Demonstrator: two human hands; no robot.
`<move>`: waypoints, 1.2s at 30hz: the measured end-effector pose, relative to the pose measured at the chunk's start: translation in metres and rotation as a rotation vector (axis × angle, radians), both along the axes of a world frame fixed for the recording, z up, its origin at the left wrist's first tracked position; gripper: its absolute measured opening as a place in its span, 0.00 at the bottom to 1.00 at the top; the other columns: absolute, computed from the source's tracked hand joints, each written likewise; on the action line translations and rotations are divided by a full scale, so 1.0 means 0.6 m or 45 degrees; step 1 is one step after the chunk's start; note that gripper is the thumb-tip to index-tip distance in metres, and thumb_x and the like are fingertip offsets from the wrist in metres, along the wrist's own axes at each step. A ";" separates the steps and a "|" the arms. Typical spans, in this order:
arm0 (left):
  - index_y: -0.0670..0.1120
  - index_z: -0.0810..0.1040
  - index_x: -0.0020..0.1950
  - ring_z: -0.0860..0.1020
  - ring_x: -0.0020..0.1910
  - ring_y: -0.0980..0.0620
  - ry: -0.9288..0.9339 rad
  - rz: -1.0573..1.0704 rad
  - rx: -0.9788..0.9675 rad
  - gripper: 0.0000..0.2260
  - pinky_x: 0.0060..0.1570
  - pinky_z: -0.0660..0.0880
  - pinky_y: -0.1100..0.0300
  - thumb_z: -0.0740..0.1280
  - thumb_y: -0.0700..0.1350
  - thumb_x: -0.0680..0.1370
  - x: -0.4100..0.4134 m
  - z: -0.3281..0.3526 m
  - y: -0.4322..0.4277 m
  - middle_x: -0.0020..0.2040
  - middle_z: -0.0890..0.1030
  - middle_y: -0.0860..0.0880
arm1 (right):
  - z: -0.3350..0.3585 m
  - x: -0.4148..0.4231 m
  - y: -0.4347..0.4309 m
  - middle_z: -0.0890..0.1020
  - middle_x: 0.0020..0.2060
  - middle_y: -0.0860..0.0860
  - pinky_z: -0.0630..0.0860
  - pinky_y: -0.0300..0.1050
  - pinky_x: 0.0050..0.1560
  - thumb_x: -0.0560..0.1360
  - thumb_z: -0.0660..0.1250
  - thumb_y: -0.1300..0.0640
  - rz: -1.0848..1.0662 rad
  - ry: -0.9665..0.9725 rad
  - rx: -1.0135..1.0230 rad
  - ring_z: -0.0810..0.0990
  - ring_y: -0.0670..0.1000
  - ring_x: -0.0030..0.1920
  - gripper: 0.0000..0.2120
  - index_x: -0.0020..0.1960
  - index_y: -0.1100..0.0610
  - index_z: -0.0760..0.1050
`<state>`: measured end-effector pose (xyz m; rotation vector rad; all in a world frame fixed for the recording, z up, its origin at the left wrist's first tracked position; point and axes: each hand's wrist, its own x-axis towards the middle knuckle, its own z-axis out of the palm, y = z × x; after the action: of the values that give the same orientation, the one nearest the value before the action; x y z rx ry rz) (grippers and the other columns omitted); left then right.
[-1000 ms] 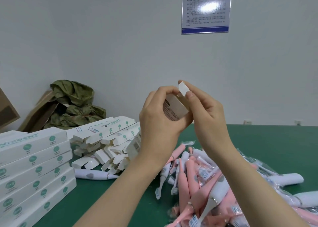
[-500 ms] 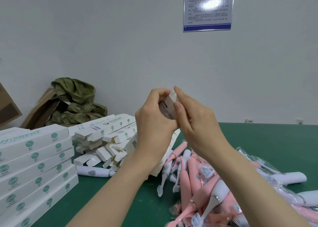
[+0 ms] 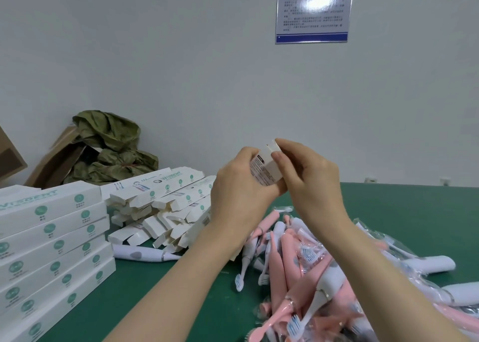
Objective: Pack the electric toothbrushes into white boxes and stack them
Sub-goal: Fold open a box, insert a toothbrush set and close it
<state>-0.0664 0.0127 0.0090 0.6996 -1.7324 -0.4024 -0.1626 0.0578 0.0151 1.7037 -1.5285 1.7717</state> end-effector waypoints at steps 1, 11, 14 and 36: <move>0.53 0.77 0.52 0.78 0.43 0.52 0.006 0.005 -0.044 0.19 0.43 0.76 0.53 0.75 0.56 0.65 0.005 0.002 0.000 0.41 0.80 0.55 | -0.002 0.005 0.000 0.82 0.40 0.44 0.71 0.27 0.42 0.77 0.66 0.58 0.021 -0.075 -0.055 0.78 0.41 0.43 0.08 0.55 0.57 0.80; 0.51 0.82 0.53 0.77 0.39 0.47 0.086 -0.012 -0.231 0.18 0.44 0.76 0.50 0.68 0.52 0.64 0.021 0.017 0.005 0.35 0.81 0.51 | -0.018 0.041 -0.001 0.79 0.60 0.59 0.70 0.38 0.59 0.77 0.58 0.61 -0.138 0.165 -0.274 0.78 0.54 0.60 0.17 0.62 0.65 0.75; 0.52 0.80 0.49 0.76 0.39 0.48 0.023 -0.046 -0.246 0.15 0.42 0.75 0.50 0.72 0.57 0.66 0.033 0.024 0.001 0.35 0.79 0.53 | -0.007 0.036 0.002 0.80 0.60 0.51 0.71 0.37 0.62 0.80 0.56 0.56 0.204 -0.064 -0.112 0.76 0.44 0.61 0.16 0.63 0.57 0.76; 0.52 0.65 0.70 0.66 0.66 0.59 0.113 -0.138 0.124 0.32 0.64 0.62 0.67 0.74 0.54 0.70 0.061 -0.002 -0.072 0.67 0.67 0.55 | -0.016 -0.054 0.005 0.81 0.31 0.50 0.74 0.36 0.27 0.69 0.74 0.49 0.160 -0.643 0.629 0.77 0.43 0.26 0.17 0.45 0.64 0.79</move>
<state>-0.0296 -0.0304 0.0078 0.6494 -1.6799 -0.5881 -0.1950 0.0607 0.0053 1.6505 -2.2736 2.1361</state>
